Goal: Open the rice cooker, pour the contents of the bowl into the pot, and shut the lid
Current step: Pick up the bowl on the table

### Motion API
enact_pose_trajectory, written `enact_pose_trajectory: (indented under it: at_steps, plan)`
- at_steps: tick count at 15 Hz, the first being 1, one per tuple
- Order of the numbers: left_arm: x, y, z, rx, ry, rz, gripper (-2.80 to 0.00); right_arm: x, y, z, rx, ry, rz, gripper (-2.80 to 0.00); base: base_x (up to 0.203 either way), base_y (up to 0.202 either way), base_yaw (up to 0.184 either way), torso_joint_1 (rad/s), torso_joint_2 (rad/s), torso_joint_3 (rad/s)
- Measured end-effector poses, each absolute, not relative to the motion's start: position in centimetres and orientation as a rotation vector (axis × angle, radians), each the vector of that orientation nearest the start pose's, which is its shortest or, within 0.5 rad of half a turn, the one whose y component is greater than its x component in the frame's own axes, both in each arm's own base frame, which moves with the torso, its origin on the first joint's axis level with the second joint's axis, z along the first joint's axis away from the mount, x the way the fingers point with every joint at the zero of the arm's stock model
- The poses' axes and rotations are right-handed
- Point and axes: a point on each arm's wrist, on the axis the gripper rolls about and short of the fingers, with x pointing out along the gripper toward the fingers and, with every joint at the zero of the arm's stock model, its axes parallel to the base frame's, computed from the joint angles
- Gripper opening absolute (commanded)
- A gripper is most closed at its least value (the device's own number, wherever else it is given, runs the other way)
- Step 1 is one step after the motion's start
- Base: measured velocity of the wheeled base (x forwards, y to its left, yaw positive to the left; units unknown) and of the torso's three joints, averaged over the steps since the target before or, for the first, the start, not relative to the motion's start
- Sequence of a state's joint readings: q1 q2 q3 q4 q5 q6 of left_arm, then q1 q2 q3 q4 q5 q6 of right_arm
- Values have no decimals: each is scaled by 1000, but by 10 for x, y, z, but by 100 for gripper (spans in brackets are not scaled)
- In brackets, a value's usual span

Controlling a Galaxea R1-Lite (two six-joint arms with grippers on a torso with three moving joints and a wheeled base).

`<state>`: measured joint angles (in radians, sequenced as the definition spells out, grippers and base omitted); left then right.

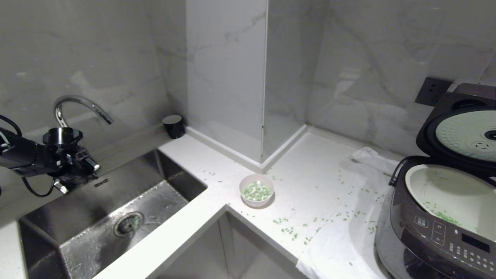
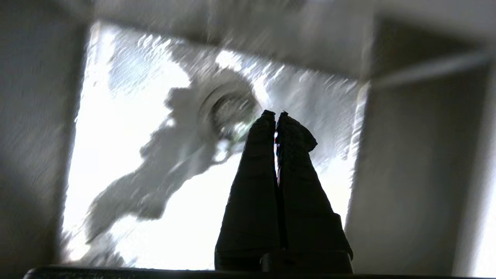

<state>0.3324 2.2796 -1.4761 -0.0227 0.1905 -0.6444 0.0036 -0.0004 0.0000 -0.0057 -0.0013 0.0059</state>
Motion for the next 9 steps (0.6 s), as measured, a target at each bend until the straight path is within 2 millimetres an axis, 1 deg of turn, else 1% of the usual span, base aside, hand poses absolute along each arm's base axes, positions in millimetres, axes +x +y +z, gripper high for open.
enact_pose_trajectory:
  at_steps: [2, 4, 5, 7, 9]
  plan:
    - [400, 117, 77, -623, 657, 656, -280, -23, 0, 76, 6, -6, 2, -280, 0, 0, 0, 0, 0, 0]
    - [376, 79, 78, -564, 695, 541, -280, -23, 0, 76, 6, -6, 2, -280, 0, 0, 0, 0, 0, 0]
    - [365, 60, 82, -530, 697, 479, -280, -23, 0, 76, 6, -6, 2, -280, 0, 0, 0, 0, 0, 0]
    - [341, 21, 95, -463, 663, 342, -280, -23, 0, 76, 6, -6, 1, -280, 0, 0, 0, 0, 0, 0]
    - [314, -14, 108, -378, 633, 206, -280, -23, 0, 76, 6, -6, 2, -280, 0, 0, 0, 0, 0, 0]
